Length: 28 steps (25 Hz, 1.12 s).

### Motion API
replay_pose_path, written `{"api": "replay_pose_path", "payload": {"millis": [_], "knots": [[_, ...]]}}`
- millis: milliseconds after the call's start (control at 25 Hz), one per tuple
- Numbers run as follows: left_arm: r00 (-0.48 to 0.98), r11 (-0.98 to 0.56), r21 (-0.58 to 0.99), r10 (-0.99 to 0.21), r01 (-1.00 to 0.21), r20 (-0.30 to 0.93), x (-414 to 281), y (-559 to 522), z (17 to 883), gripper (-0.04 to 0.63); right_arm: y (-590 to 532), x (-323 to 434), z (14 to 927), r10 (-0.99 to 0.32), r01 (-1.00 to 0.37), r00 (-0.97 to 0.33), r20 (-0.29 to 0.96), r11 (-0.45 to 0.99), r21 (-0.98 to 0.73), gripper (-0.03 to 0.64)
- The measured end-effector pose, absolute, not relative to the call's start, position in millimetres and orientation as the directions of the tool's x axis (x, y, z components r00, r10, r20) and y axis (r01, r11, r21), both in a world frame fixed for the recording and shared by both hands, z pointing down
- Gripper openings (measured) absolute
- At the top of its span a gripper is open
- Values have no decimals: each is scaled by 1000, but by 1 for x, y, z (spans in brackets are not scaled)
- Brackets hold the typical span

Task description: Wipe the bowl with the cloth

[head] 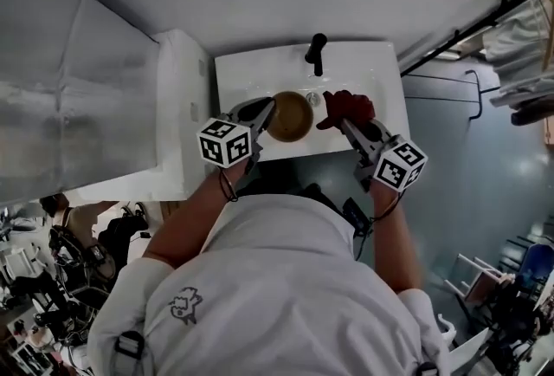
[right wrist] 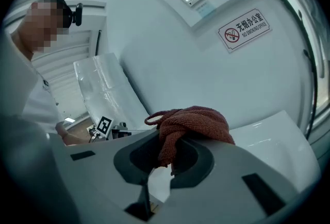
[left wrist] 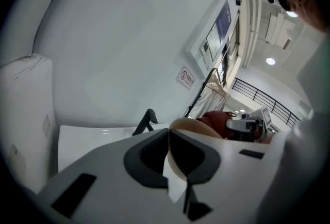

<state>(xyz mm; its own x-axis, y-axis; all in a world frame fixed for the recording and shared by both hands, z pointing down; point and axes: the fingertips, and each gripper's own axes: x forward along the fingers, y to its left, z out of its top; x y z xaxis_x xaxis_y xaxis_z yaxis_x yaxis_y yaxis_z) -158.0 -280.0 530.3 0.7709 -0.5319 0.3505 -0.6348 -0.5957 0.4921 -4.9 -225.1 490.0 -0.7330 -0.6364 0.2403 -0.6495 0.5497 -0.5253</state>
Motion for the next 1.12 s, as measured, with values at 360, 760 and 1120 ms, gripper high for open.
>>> {"api": "replay_pose_path", "payload": {"millis": [360, 760, 1120], "knots": [[795, -651, 457, -476, -606, 376, -147, -296, 538, 23, -230, -3, 516, -674, -731, -663, 327, 488, -476, 51], [759, -643, 411, -486, -647, 434, -142, -304, 564, 23, -251, 6, 548, -636, -731, -679, 368, 534, -425, 51], [706, -599, 381, -534, -704, 465, -138, -308, 606, 23, -268, -1, 600, -537, -687, -726, 430, 599, -411, 51]]}}
